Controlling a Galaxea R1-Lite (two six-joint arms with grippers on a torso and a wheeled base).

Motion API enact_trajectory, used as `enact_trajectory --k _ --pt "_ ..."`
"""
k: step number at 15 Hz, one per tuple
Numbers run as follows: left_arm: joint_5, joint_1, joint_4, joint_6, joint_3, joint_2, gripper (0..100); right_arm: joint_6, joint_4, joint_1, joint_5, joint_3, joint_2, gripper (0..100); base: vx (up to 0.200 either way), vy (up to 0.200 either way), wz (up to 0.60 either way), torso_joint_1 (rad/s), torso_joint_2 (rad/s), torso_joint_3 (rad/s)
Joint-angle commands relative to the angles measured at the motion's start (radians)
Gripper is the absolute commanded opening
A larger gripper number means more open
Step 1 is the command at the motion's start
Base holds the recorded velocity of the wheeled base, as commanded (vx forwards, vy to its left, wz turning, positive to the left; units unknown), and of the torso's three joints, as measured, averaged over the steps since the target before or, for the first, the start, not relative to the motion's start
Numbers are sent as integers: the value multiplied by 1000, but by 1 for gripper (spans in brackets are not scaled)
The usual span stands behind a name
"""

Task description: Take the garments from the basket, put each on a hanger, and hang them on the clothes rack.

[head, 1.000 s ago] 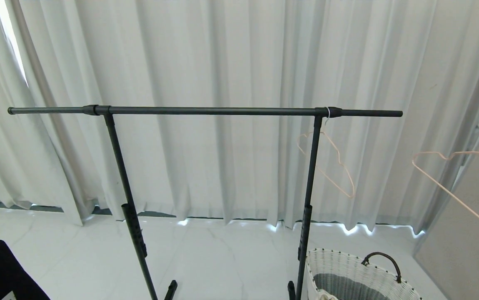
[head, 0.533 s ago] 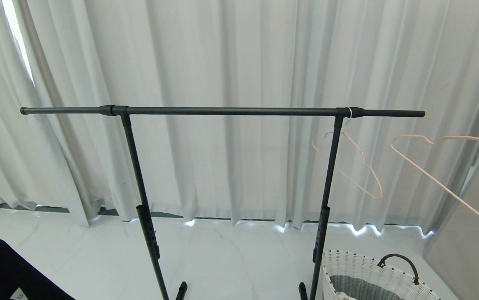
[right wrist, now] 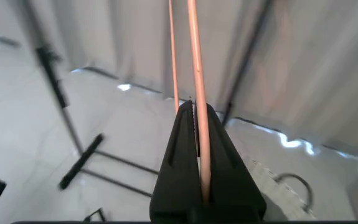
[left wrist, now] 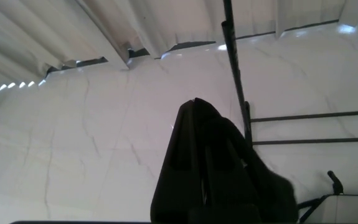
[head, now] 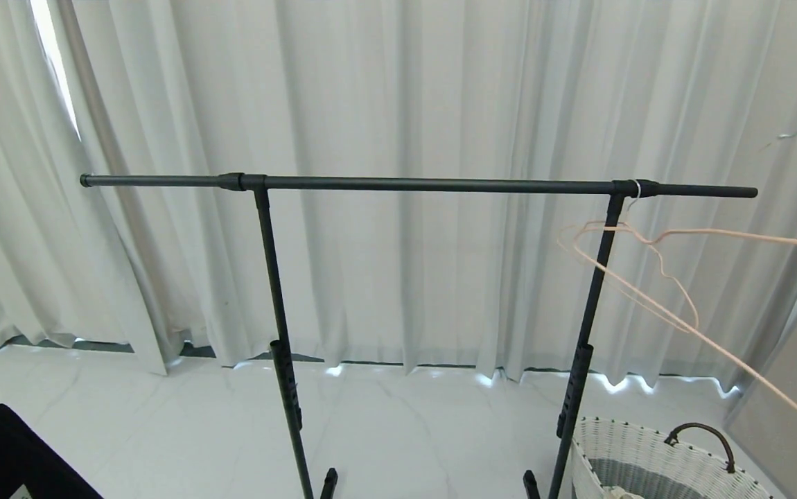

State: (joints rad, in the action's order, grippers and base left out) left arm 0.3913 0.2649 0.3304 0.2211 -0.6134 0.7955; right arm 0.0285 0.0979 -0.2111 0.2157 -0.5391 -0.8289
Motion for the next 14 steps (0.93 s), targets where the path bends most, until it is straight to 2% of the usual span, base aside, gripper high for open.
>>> enact_trajectory --k 1,4,7,11,12,14 --pt "-5 7 -1 0 12 -4 0 -1 3 -146 30 -2 -85 0 0 0 0 0 0 0" --pt "-23 73 -1 3 -14 39 0 -39 23 -301 50 2 -165 0 0 0 0 0 0 0" --pt "-22 82 -2 -31 -186 255 0 -167 106 -456 50 5 -234 0 0 0 0 0 0 0" --pt "11 99 -1 -262 -488 603 0 -243 214 -611 50 21 -295 0 0 0 0 0 0 0" --pt "23 128 -1 -309 -549 659 0 -263 246 -640 50 21 -317 0 0 0 0 0 0 0" --pt "24 183 -2 -355 -606 715 0 -289 350 -685 50 13 -377 0 0 0 0 0 0 0"
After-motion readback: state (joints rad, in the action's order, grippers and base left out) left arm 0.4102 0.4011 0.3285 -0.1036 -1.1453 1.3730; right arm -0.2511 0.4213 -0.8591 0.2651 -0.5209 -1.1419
